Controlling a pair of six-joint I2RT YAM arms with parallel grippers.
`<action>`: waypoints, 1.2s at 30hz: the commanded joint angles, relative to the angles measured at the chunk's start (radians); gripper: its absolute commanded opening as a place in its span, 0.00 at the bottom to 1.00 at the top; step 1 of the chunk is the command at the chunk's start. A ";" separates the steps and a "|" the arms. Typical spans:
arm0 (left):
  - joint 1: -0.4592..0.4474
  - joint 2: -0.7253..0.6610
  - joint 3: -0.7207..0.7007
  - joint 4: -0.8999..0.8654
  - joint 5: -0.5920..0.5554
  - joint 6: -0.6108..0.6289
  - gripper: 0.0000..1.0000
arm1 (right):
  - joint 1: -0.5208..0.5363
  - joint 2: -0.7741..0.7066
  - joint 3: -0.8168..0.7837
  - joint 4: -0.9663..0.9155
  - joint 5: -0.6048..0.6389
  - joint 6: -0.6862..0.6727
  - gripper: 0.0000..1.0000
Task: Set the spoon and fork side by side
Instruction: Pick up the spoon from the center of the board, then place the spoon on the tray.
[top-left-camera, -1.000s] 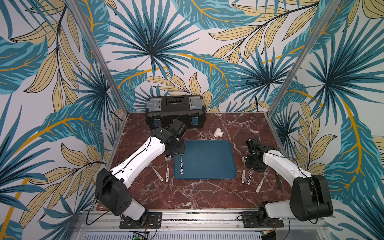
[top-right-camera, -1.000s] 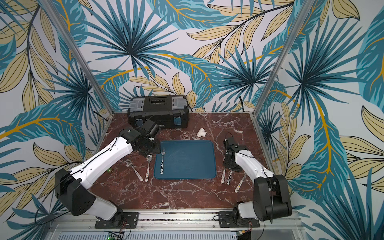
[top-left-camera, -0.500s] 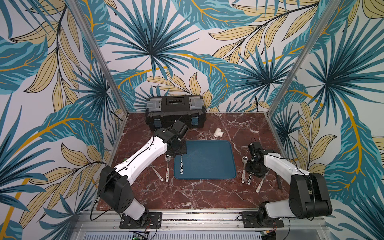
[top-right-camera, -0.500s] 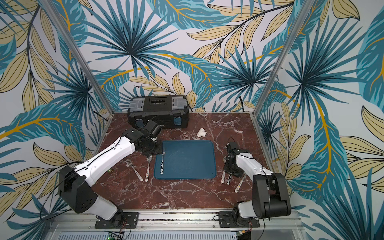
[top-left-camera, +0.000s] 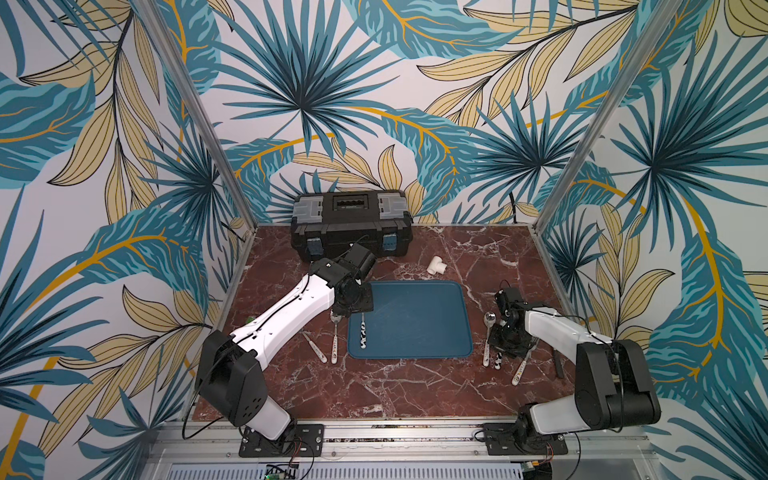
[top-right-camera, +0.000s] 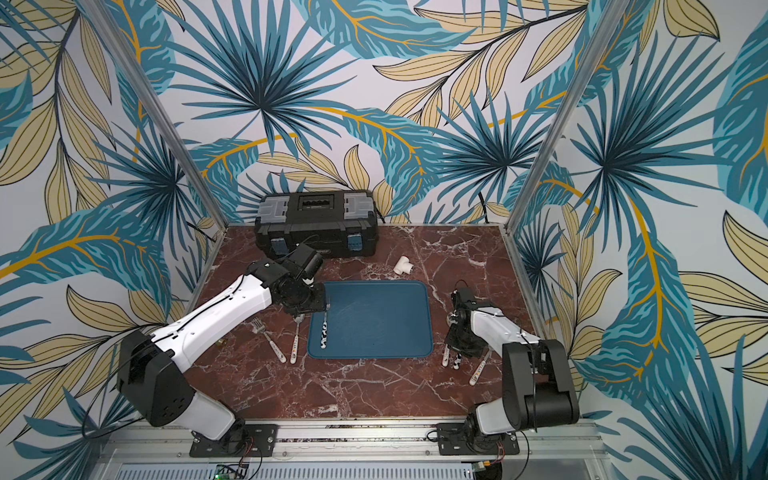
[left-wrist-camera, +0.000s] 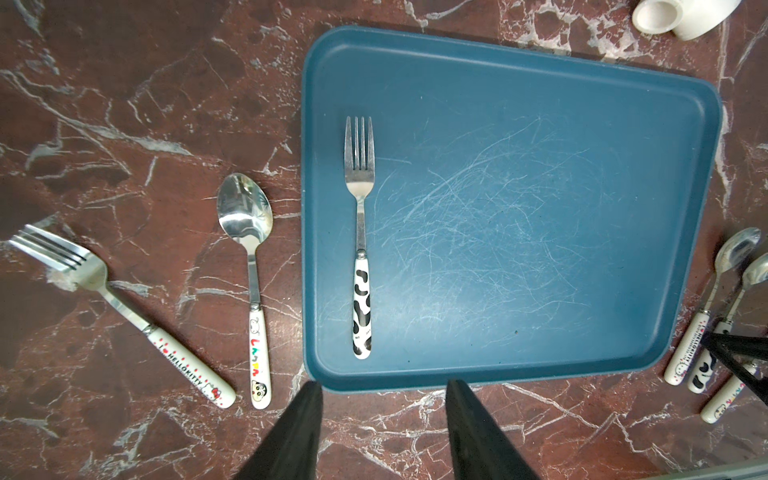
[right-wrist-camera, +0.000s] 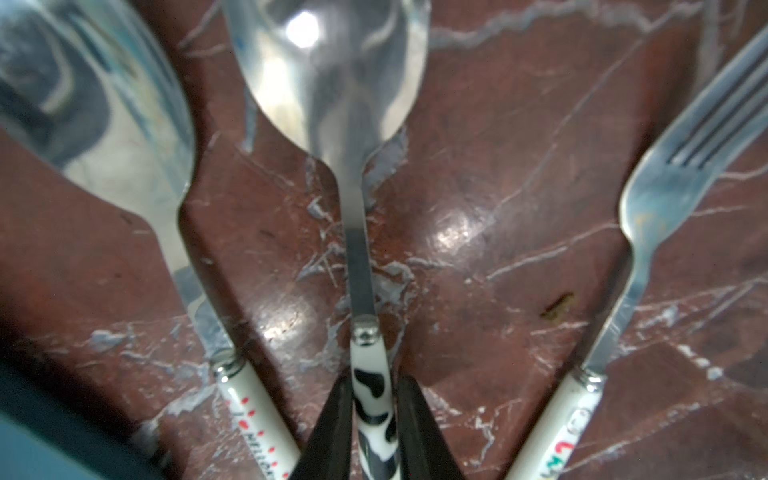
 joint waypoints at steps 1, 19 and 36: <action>-0.004 0.004 -0.002 -0.002 0.005 0.013 0.52 | -0.007 0.002 -0.035 0.003 -0.011 0.011 0.16; -0.003 -0.010 -0.018 0.020 -0.003 0.006 0.53 | 0.002 -0.122 0.138 -0.120 0.100 -0.048 0.05; 0.092 -0.077 -0.060 0.009 0.017 0.004 0.53 | 0.669 0.313 0.591 -0.073 -0.010 0.155 0.05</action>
